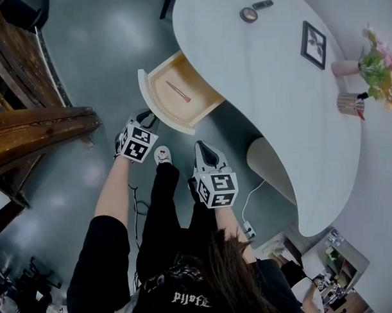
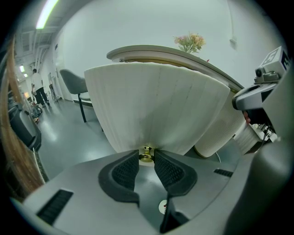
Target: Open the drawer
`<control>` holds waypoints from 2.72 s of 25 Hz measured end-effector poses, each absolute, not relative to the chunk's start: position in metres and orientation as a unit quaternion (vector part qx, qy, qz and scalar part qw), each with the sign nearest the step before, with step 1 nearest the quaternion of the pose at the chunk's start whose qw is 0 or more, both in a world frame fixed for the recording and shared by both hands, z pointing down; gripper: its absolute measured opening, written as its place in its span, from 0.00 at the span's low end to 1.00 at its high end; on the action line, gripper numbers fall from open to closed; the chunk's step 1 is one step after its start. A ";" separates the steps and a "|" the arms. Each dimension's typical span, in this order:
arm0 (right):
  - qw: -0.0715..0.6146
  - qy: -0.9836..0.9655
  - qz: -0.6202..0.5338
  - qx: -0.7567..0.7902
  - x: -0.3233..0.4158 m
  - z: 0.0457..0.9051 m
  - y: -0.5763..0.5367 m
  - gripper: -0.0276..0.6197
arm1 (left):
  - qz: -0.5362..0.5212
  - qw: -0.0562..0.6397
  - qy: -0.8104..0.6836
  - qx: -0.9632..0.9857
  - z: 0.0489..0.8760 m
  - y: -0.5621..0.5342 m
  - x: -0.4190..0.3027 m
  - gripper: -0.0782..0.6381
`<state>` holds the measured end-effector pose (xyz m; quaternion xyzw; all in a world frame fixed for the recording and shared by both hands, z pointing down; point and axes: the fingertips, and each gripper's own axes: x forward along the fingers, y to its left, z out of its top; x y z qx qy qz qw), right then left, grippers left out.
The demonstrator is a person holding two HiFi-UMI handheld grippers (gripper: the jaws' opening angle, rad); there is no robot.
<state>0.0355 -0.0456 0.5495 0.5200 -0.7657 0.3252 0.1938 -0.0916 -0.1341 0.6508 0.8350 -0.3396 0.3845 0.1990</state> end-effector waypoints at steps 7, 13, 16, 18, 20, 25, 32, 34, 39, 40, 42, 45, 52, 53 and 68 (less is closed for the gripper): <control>0.198 -0.765 0.323 0.521 0.035 0.544 -0.047 0.08 | 0.389 0.204 -0.343 0.830 0.652 -0.128 -0.102 0.27; 0.203 -0.763 0.320 0.523 0.036 0.541 -0.045 0.08 | 0.388 0.203 -0.343 0.831 0.652 -0.129 -0.102 0.27; 0.203 -0.759 0.321 0.528 0.039 0.538 -0.043 0.08 | 0.390 0.202 -0.344 0.830 0.650 -0.130 -0.102 0.27; 0.204 -0.756 0.322 0.532 0.041 0.535 -0.041 0.08 | 0.400 0.203 -0.337 0.827 0.650 -0.127 -0.103 0.27; 0.203 -0.753 0.323 0.536 0.043 0.531 -0.038 0.08 | 0.408 0.205 -0.330 0.826 0.651 -0.125 -0.104 0.27; 0.200 -0.746 0.323 0.546 0.050 0.525 -0.038 0.08 | 0.402 0.214 -0.345 0.821 0.651 -0.128 -0.104 0.27; 0.197 -0.745 0.323 0.550 0.049 0.517 -0.041 0.08 | 0.389 0.272 -0.378 0.795 0.645 -0.107 -0.111 0.37; 0.195 -0.745 0.324 0.550 0.048 0.514 -0.041 0.08 | 0.373 0.282 -0.384 0.796 0.637 -0.102 -0.111 0.38; 0.190 -0.740 0.324 0.558 0.049 0.501 -0.037 0.08 | 0.340 0.292 -0.387 0.806 0.608 -0.084 -0.108 0.39; 0.187 -0.738 0.324 0.561 0.050 0.499 -0.037 0.08 | 0.335 0.291 -0.387 0.808 0.603 -0.081 -0.108 0.39; 0.180 -0.736 0.325 0.566 0.050 0.492 -0.038 0.08 | 0.326 0.289 -0.388 0.812 0.591 -0.076 -0.107 0.39; 0.175 -0.736 0.321 0.569 0.050 0.482 -0.040 0.08 | 0.307 0.293 -0.390 0.817 0.573 -0.067 -0.102 0.39; 0.166 -0.741 0.311 0.571 0.048 0.458 -0.039 0.08 | 0.237 0.284 -0.417 0.830 0.509 -0.059 -0.090 0.39; 0.165 -0.741 0.308 0.573 0.048 0.454 -0.039 0.08 | 0.229 0.285 -0.419 0.831 0.502 -0.057 -0.088 0.39; 0.139 -0.753 0.256 0.590 0.048 0.397 -0.035 0.08 | 0.171 0.221 -0.400 0.873 0.409 -0.045 -0.072 0.39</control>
